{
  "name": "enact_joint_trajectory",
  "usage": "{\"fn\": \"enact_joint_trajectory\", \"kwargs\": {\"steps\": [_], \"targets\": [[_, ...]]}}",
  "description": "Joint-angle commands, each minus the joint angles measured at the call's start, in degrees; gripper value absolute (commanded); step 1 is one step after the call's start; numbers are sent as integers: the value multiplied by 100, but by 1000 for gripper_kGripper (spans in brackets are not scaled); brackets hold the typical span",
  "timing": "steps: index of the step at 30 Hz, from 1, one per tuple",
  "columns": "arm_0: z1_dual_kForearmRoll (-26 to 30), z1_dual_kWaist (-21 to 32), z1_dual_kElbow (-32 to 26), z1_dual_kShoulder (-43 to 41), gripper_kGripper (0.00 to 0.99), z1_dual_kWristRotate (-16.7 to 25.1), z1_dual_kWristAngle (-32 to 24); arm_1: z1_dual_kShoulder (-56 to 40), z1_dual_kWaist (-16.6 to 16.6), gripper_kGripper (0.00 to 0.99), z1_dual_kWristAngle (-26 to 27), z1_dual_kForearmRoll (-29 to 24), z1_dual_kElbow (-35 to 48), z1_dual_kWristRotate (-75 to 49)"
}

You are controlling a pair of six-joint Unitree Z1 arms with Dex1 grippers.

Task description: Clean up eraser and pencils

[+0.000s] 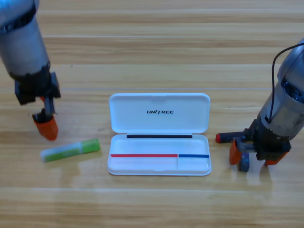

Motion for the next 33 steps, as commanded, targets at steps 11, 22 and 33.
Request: {"fn": "enact_joint_trajectory", "kwargs": {"steps": [11, 22, 33], "targets": [[-727, 28, 990, -55, 959, -111, -381, 476, -114, 0, 284, -16, 11, 13], [-1236, -52, 1412, -11, 960, -84, -496, 116, 844, 0, -32, 2841, -2353, -5445], [-1676, -60, 1667, 147, 960, -111, -513, 1127, 1151, 0, 372, 2964, -3250, -7431]]}}
